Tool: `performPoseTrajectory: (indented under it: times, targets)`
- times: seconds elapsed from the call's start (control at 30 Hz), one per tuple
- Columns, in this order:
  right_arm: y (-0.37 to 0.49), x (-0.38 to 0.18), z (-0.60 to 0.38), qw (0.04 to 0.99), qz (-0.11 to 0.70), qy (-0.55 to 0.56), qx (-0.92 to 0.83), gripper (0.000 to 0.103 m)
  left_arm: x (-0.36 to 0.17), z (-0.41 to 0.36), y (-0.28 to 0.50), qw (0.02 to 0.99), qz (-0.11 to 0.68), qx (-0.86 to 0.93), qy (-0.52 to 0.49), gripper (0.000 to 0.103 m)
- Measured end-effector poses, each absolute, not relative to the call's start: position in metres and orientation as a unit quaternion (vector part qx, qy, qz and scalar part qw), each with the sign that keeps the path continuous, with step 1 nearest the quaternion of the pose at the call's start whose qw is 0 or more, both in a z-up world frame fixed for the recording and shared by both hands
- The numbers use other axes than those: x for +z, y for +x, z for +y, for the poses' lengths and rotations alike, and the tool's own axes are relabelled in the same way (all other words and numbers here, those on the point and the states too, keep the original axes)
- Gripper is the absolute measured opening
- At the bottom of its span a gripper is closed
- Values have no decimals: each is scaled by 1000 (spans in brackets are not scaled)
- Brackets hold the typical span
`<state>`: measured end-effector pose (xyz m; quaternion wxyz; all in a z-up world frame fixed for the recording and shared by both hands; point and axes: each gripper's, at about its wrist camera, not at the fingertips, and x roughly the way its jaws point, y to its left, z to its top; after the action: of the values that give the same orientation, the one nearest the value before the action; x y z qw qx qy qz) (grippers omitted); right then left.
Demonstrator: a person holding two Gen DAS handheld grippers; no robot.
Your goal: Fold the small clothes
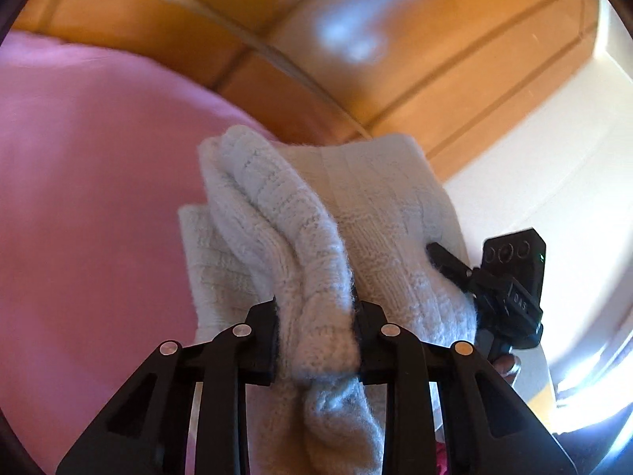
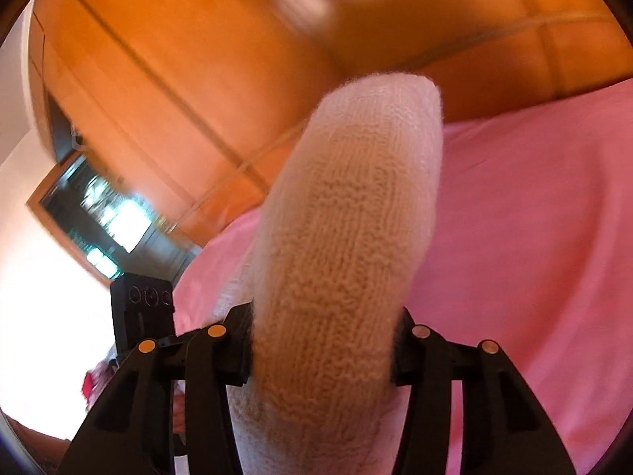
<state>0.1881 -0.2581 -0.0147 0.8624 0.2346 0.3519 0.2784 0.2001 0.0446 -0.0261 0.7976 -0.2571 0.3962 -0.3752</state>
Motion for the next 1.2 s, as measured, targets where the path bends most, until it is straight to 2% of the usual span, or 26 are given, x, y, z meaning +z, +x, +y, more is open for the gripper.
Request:
performPoseTrajectory:
  times: [0.13, 0.23, 0.3, 0.33, 0.4, 0.47, 0.5, 0.63, 0.7, 0.77, 0.87, 0.93, 1.0, 1.1, 1.13, 1.2]
  targets:
    - [165, -26, -348, 882, 344, 267, 183, 47, -25, -43, 223, 792, 417, -398, -201, 26]
    - [153, -60, -392, 883, 375, 262, 108, 52, -51, -109, 230, 798, 466, -367, -105, 26]
    - [147, -95, -411, 867, 415, 270, 64, 62, -76, -137, 230, 793, 494, -352, -58, 29]
    - [139, -107, -419, 867, 402, 286, 69, 65, -80, -143, 227, 803, 483, -345, -45, 30]
    - [126, -107, -426, 870, 388, 300, 53, 85, -76, -141, 226, 807, 486, -332, -51, 30]
    - [120, -94, -424, 881, 380, 281, 33, 84, -68, -138, 220, 817, 478, -317, -48, 34]
    - [116, -86, -420, 889, 375, 262, 21, 79, -63, -135, 213, 827, 471, -305, -39, 38]
    - [81, -39, -397, 930, 322, 177, -5, 61, -36, -120, 181, 871, 405, -277, -22, 38]
    - [66, -29, -381, 936, 316, 153, 6, 48, -33, -120, 174, 879, 389, -275, -10, 38]
    - [71, -35, -347, 931, 343, 128, 7, 45, -44, -138, 175, 875, 400, -271, 28, 38]
    - [87, -67, -318, 915, 391, 99, -4, 47, -70, -154, 188, 867, 427, -246, 70, 38]
    - [86, -71, -312, 919, 383, 88, -24, 50, -70, -154, 189, 872, 424, -236, 65, 40]
    - [86, -65, -313, 917, 382, 109, -26, 62, -58, -152, 187, 879, 413, -232, 54, 40]
    - [82, -56, -314, 919, 373, 122, -42, 68, -42, -145, 179, 890, 396, -223, 47, 42]
    - [79, -52, -316, 920, 366, 133, -48, 70, -34, -138, 176, 894, 388, -219, 36, 48]
    - [78, -42, -315, 920, 358, 143, -66, 75, -24, -125, 167, 902, 373, -216, 17, 50]
